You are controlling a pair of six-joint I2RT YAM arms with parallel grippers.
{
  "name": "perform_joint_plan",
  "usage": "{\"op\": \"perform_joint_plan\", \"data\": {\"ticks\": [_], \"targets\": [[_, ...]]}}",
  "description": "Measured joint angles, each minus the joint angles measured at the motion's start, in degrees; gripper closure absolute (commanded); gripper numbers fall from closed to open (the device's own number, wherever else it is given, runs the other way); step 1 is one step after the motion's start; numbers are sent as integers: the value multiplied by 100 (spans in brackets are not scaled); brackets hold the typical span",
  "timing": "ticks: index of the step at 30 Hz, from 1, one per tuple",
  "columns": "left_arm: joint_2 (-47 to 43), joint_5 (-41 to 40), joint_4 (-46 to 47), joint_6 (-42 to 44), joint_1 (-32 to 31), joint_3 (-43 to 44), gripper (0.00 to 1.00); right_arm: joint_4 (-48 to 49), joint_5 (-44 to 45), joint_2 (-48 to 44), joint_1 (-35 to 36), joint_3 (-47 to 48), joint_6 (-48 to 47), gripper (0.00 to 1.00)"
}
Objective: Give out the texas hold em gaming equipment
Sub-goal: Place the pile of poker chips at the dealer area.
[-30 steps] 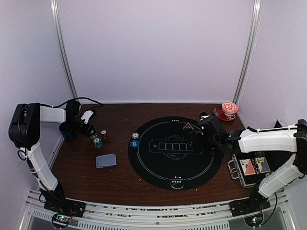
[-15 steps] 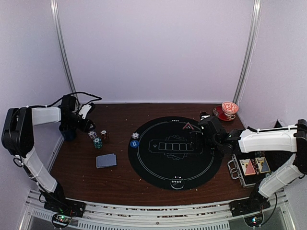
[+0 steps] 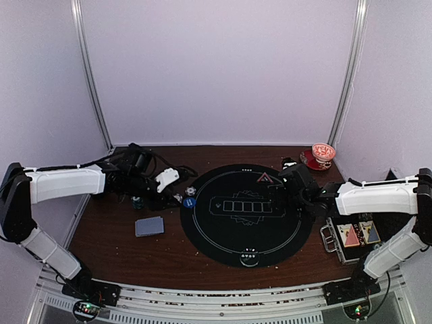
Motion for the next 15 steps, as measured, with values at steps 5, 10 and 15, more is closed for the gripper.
{"op": "perform_joint_plan", "data": {"ticks": [5,10,15], "targets": [[4,133,4,133,-835,-15,66,2,17,0,0,0,-2,0],[195,166,74,203,-1574,-13,67,2,17,-13,0,0,-2,0],[837,138,173,219,-2168,66,67,17,48,-107,0,-2,-2,0]]}}
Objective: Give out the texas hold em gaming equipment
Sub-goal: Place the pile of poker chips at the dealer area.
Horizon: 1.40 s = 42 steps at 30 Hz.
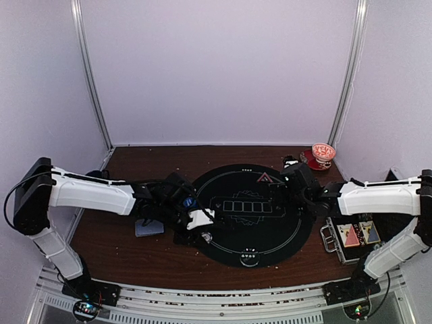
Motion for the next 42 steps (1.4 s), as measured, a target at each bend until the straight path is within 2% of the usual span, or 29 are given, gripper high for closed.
{"op": "perform_joint_plan", "data": {"ticks": [8,19,29,42], "targets": [[717,-201,48,-2,-579,376,67,42,94,-103,0,0,0,0],[1309,-557,188,-7,-1045,719,67,46,101,-103,0,0,-11,0],[1768,-745,275,-13,-1207,1106,67,46,103,-103,0,0,-13,0],[1853,-789,273,-28,-1244,1287,67,46,103,-101,0,0,-15,0]]}}
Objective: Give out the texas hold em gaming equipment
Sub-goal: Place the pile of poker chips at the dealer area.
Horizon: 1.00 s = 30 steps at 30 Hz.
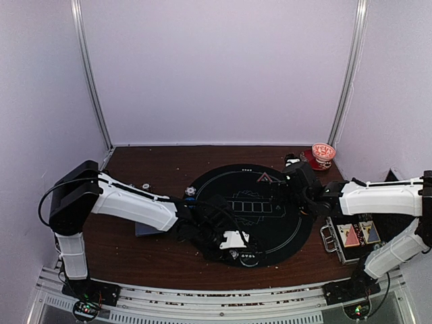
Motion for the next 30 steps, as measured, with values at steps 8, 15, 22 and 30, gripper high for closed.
{"op": "perform_joint_plan", "data": {"ticks": [8,15,22,30], "targets": [[85,4,0,-2,-15,61,67,0,0,-2,0,0,0,0],[116,9,0,-7,-42,66,67,0,0,-2,0,0,0,0],[133,31,4,-26,-59,72,62,0,0,0,0,0,0,0],[166,17,57,-57,-61,87,33,0,0,0,0,0,0,0]]}}
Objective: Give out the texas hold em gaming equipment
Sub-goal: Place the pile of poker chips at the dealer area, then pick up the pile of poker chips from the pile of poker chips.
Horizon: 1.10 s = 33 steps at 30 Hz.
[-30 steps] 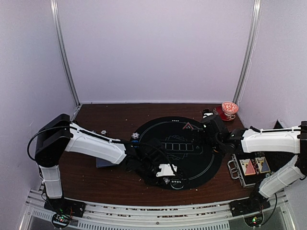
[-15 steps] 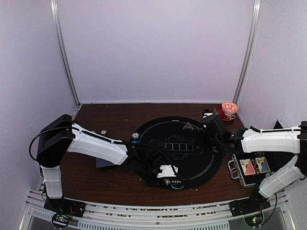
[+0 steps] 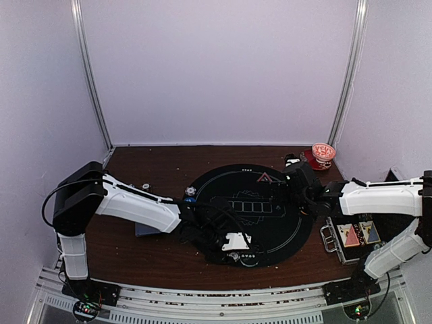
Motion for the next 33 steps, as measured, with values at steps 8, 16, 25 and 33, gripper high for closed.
{"op": "perform_joint_plan", "data": {"ticks": [8,16,25,33], "targets": [[-15,-127,42,-24,-7,2,14,0,-2,0,0,0,0,0],[-758,-428,-46,52,-7,-271,2,-2,0,0,0,0,0,0],[-2350,-723,-72,125,621,-743,2,0,0,0,0,0,0,0],[-3200,-1239,-114,26,2273,-1091,2,-2,0,0,0,0,0,0]]}}
